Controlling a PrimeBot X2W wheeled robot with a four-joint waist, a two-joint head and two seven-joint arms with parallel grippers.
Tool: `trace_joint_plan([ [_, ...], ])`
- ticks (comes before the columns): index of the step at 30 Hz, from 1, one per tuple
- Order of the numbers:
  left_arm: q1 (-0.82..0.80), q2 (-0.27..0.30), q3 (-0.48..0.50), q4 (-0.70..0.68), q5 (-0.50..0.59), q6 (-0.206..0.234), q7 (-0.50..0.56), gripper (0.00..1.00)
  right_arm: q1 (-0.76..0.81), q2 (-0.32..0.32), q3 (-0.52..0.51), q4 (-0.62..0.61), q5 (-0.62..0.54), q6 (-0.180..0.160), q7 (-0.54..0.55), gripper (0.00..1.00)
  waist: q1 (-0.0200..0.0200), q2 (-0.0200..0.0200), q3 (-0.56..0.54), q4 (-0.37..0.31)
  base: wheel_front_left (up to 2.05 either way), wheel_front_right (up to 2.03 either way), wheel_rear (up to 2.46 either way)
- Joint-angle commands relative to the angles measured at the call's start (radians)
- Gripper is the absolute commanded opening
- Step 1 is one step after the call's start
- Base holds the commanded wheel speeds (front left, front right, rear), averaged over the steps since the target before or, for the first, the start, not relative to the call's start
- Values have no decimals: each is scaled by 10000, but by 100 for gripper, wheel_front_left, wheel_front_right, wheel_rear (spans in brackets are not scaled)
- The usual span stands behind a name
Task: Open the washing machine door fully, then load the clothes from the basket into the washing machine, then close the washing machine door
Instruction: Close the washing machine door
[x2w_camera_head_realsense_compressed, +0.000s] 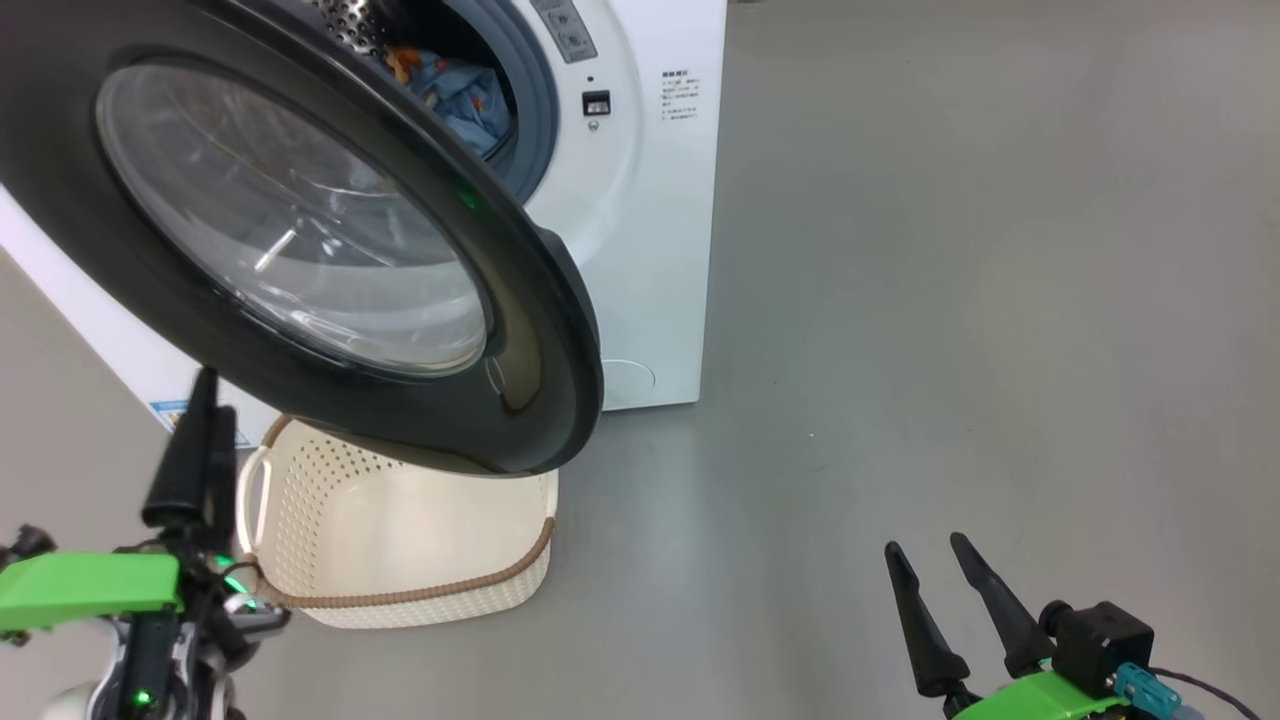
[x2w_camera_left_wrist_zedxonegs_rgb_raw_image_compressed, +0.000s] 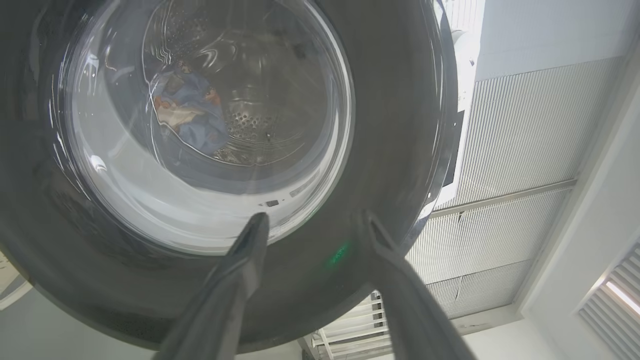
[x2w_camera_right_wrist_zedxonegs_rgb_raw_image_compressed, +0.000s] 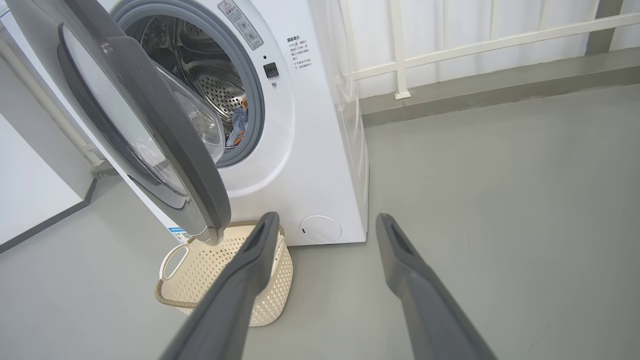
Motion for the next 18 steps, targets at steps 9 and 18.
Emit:
trace_joint_plan([
  [9, 354, 1011, -25, -955, 1597, -73, -1999, 100, 3, -18, 254, -328, -6, 27, -119, 100, 0, 0, -17, -14, 0, 0, 0],
  [18, 1116, 2148, -920, -852, 5227, -73, -3958, 100, 105, -18, 84, -532, -147, 27, -119, 100, 0, 0, -145, -17, 0, 0, 0],
])
